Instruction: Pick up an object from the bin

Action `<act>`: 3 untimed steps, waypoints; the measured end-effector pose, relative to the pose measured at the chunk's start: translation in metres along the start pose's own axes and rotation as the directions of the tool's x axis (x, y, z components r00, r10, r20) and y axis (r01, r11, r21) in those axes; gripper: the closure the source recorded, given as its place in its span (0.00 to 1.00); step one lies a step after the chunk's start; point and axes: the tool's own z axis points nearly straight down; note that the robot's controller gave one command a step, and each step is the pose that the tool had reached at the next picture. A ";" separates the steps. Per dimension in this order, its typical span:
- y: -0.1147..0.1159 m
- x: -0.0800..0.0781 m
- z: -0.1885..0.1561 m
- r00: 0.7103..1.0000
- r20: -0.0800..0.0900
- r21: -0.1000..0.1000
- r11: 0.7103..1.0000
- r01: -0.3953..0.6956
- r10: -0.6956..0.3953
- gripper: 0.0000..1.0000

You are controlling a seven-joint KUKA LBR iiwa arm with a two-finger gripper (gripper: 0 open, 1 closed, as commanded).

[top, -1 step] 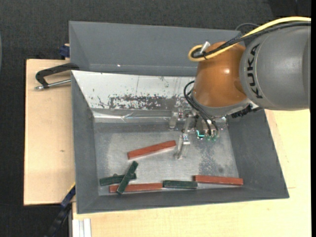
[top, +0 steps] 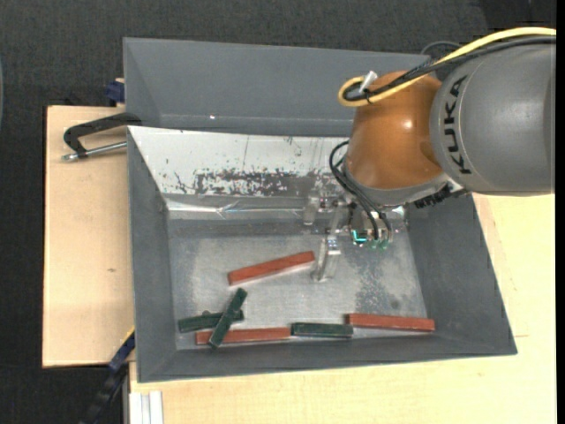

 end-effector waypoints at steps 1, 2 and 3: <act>0.013 0.020 0.022 0.997 0.011 0.002 0.997 0.077 -0.077 0.00; 0.067 0.027 0.071 0.978 0.006 -0.001 0.978 0.209 -0.209 1.00; 0.067 0.027 0.071 0.978 0.006 -0.001 0.978 0.208 -0.208 1.00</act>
Offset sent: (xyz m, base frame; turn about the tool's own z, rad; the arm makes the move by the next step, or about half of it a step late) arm -0.0293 0.0652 -0.0731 -0.2111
